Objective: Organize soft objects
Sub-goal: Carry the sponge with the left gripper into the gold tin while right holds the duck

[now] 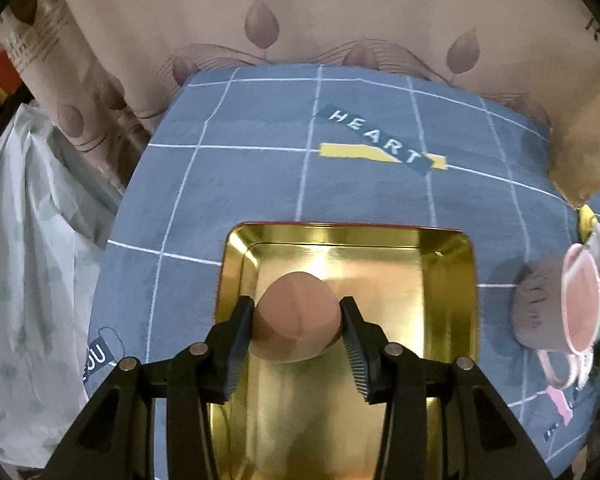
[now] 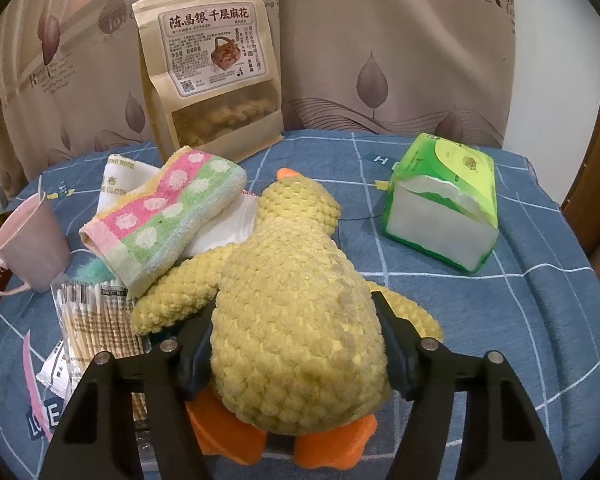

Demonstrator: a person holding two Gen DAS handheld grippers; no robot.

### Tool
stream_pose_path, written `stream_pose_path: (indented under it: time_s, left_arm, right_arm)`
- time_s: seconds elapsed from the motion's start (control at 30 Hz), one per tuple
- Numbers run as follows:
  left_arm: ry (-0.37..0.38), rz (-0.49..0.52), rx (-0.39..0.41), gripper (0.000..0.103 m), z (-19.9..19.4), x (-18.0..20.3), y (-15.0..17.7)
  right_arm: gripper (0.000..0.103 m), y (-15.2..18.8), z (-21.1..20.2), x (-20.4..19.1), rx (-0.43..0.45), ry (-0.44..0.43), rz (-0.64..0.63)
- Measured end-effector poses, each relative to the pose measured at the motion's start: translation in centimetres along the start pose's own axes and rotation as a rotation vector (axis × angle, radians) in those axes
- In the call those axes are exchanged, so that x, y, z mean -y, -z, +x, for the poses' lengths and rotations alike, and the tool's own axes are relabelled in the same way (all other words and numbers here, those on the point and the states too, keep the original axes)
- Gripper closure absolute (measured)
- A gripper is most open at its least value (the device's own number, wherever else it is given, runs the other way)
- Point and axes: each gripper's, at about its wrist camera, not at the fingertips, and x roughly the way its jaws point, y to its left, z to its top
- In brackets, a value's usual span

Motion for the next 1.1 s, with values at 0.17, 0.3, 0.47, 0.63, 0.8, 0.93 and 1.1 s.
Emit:
stream_pose_path:
  time_s: [0.17, 0.3, 0.47, 0.63, 0.8, 0.93, 1.1]
  left_arm:
    - [-0.003, 0.0, 0.003, 0.058, 1.7, -0.5, -0.2]
    - [-0.003, -0.004, -0.003, 0.058, 2.9, -0.8, -0.2]
    - [-0.009, 0.006, -0.011, 0.058, 4.2, -0.8, 0.0]
    - [0.0, 0.006, -0.013, 0.056, 5.0, -1.0, 0.0]
    - [0.015, 0.02, -0.007, 0.055, 5.2, -0.9, 0.1]
    - [0.033, 0.023, -0.011, 0.054, 5.4, -1.1, 0.1]
    - [0.052, 0.037, 0.003, 0.053, 5.0, -1.1, 0.1]
  right_arm:
    - [0.041, -0.5, -0.3, -0.1, -0.01, 0.014, 0.006]
    - [0.041, -1.1, -1.0, 0.0, -0.005, 0.019, 0.026]
    - [0.041, -1.8, -2.2, 0.0, 0.009, 0.025, 0.031]
    - [0.041, -2.4, -3.6, -0.3, 0.022, 0.017, 0.041]
    - [0.041, -3.1, -5.1, -1.5, 0.044, -0.001, 0.035]
    - [0.041, -4.1, -6.4, -3.0, 0.071, -0.024, 0.015]
    - [0.041, -5.2, -7.9, -5.0, 0.11, -0.053, -0.009]
